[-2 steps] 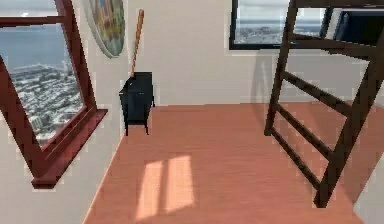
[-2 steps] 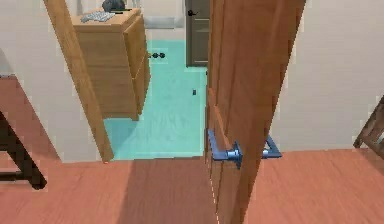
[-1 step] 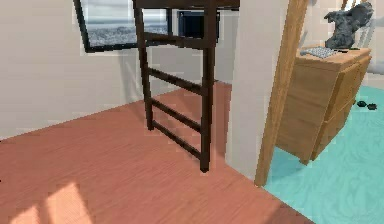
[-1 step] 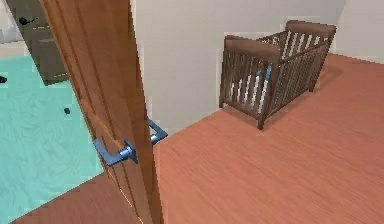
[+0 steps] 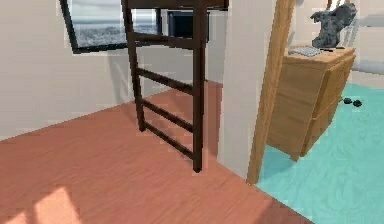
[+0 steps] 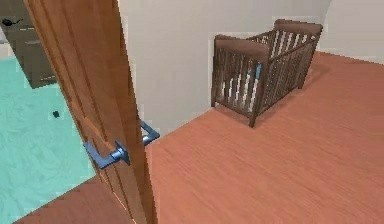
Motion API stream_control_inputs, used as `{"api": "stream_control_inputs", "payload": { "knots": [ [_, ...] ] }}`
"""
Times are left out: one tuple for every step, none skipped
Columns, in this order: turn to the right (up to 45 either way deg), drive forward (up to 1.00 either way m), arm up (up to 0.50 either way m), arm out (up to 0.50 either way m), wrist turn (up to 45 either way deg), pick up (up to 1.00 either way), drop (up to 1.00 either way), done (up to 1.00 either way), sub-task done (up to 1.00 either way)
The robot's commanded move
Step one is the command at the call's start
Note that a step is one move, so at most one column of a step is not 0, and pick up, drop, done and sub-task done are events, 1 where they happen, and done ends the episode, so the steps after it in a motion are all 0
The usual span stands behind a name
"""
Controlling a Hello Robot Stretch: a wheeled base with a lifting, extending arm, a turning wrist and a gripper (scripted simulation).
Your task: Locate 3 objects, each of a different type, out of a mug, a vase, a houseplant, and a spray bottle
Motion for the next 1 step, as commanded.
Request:
{"api": "stream_control_inputs", "payload": {
  "knots": [
    [-45.0, 0.0, 0.0, 0.0, 0.0, 0.0, 0.0, 0.0, 0.0]
  ]
}}
